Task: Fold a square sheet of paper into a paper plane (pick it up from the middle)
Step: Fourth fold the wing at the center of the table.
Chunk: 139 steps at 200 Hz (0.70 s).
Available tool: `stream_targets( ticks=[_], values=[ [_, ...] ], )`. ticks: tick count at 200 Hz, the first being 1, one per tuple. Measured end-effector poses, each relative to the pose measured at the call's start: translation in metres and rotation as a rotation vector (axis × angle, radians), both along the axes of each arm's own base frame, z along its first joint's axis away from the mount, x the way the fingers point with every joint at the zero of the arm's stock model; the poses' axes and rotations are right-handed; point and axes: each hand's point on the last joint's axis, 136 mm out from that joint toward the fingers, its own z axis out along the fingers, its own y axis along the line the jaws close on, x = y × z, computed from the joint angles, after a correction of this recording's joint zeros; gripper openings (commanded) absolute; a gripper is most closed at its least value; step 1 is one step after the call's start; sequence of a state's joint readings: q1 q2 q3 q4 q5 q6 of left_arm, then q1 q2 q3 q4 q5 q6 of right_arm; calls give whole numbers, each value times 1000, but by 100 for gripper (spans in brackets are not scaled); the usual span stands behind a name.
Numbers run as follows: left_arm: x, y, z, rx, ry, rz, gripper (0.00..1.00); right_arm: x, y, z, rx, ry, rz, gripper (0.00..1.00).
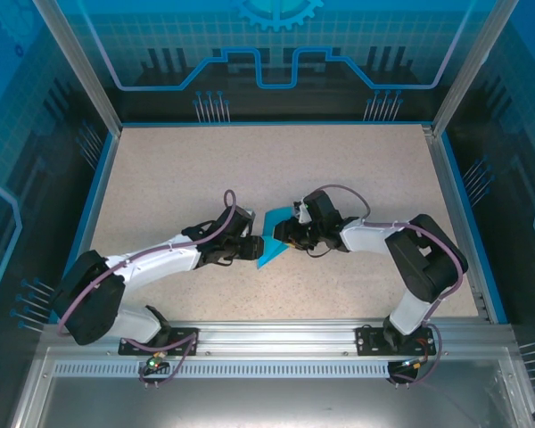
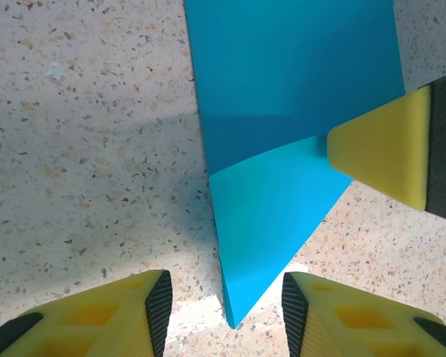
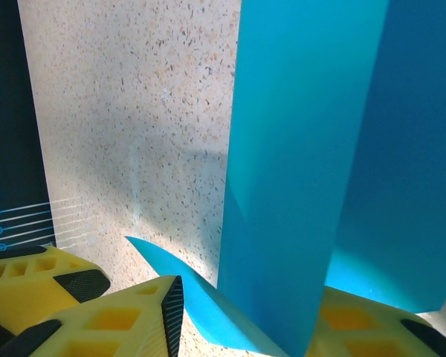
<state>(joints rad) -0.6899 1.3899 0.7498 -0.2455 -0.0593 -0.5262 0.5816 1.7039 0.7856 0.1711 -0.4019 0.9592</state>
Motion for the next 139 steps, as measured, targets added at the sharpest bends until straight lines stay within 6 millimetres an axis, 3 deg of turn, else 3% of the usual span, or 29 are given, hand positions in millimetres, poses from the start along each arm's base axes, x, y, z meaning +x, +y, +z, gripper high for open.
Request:
stream_targets(
  ticks=[139],
  values=[
    [1, -9, -4, -32, 30, 1, 47, 1, -1, -5, -5, 15, 5, 40]
  ],
)
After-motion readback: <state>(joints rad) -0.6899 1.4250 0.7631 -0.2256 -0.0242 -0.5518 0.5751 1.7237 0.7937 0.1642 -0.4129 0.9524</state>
